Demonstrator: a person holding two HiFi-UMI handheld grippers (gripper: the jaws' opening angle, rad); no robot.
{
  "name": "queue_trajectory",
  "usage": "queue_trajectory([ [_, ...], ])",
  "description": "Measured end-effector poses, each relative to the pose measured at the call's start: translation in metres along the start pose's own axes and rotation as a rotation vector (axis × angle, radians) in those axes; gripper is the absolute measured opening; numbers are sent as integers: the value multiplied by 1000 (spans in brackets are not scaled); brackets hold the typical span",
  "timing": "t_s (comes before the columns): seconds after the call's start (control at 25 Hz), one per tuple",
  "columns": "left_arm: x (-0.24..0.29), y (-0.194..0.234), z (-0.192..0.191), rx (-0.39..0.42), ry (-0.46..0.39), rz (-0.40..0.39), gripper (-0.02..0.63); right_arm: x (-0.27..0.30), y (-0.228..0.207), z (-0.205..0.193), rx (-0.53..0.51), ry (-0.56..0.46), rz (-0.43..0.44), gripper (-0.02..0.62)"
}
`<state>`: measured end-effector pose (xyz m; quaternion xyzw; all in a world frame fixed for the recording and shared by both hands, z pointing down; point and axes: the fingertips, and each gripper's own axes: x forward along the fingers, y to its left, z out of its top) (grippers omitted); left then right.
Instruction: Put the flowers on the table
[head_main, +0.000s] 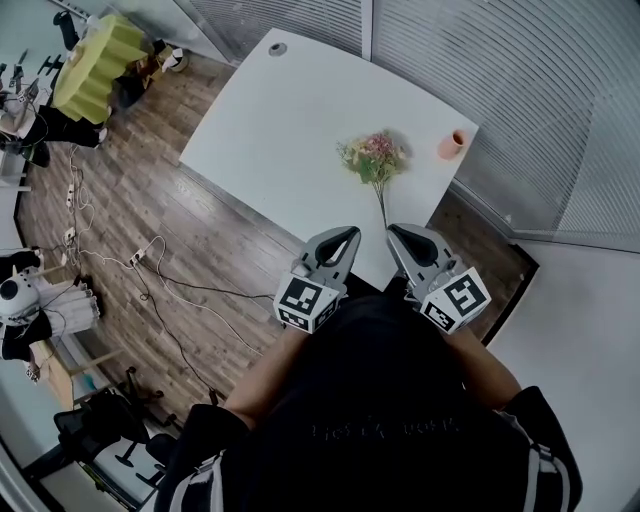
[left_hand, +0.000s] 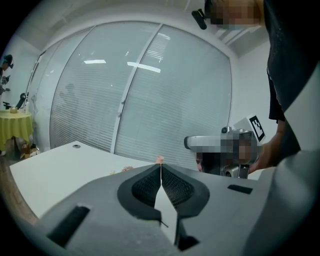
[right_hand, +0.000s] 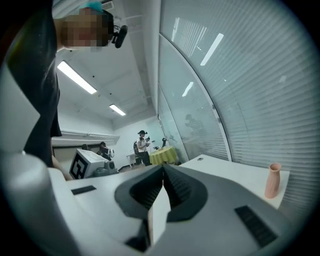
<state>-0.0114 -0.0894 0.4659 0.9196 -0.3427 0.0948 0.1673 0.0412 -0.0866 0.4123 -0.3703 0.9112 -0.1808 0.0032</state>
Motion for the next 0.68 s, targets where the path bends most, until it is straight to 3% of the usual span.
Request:
queue_trajectory([
  [0.28, -7, 4, 16, 27, -38, 12, 20, 0, 20, 23, -75, -64, 44, 31],
  [0.68, -1, 7, 23, 37, -47, 13, 20, -4, 17, 24, -87, -76, 46, 31],
])
